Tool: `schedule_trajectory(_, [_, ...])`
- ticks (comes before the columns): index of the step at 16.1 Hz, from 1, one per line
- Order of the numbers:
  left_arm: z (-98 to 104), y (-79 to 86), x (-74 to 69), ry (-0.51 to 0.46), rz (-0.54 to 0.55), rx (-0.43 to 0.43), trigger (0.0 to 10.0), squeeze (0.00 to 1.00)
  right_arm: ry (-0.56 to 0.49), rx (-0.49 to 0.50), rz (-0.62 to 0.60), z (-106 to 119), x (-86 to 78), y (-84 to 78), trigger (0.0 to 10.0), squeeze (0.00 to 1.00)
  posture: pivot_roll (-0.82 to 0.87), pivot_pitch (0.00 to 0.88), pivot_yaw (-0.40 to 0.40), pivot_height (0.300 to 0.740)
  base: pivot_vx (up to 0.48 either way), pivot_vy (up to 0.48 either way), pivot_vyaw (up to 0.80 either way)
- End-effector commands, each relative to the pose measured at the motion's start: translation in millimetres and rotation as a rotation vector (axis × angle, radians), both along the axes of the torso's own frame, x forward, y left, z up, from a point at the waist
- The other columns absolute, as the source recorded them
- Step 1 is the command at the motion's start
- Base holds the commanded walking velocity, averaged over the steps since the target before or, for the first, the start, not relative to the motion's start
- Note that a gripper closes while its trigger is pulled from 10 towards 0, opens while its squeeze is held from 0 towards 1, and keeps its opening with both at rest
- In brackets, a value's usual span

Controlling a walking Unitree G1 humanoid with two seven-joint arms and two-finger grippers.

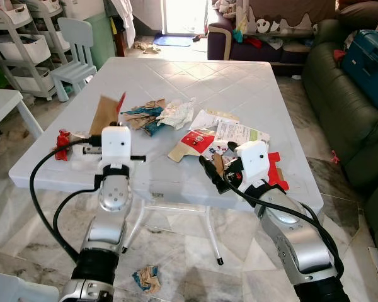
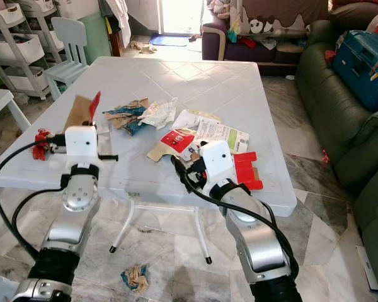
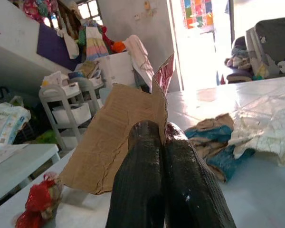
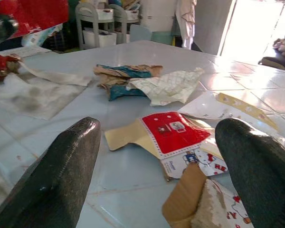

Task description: Picking trash to rubbish bin

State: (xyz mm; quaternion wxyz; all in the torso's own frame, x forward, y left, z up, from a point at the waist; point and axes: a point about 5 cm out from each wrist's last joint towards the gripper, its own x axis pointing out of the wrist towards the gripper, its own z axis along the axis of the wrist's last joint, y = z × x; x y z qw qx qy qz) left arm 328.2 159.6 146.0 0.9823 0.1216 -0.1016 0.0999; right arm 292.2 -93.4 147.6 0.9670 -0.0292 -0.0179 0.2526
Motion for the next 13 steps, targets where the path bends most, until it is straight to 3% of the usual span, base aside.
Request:
schedule_trajectory(1, [2.8,0.7,-0.8,-0.011,0.007,-0.001,4.3,0.00,-0.018,0.000,-0.020,3.9,3.5,-2.7,10.0,0.00,-0.11,0.000,-0.025,0.740,0.000,0.000,0.00])
schedule_trajectory(2, [2.6,-1.5,0.0,-0.010,0.005,-0.006,4.0,0.00,-0.024,-0.004,-0.021,3.8,3.1,-1.8,10.0,0.00,-0.12,0.000,-0.023,0.740,0.000,-0.251,0.00])
schedule_trajectory(3, [2.7,-2.9,0.6,-0.009,0.003,-0.009,2.3,0.00,-0.026,-0.008,-0.020,3.6,2.7,-1.6,10.0,0.00,-0.12,0.000,-0.023,0.740,0.000,-0.458,0.00])
schedule_trajectory(4, [3.1,-6.9,2.0,-0.012,-0.007,-0.015,1.8,0.00,-0.028,-0.011,-0.021,2.4,1.6,-1.6,10.0,0.00,-0.13,0.000,-0.019,0.740,0.000,-0.465,0.00])
schedule_trajectory(8, [2.4,-9.1,3.9,-0.004,-0.015,-0.022,1.1,0.00,-0.027,-0.018,-0.031,0.8,0.9,-5.6,10.0,0.00,-0.13,0.000,-0.018,0.740,0.000,-0.461,0.00])
schedule_trajectory(12, [1.4,-7.4,4.2,0.002,-0.008,-0.029,1.7,0.00,-0.035,-0.022,-0.022,1.6,2.1,-3.1,10.0,0.00,-0.12,0.000,-0.017,0.740,0.000,-0.459,0.00])
schedule_trajectory(13, [1.4,-6.6,3.9,-0.002,-0.004,-0.044,2.5,0.00,-0.036,-0.022,-0.021,1.8,2.1,-3.1,10.0,0.00,-0.12,0.000,-0.018,0.740,0.000,0.000,0.00])
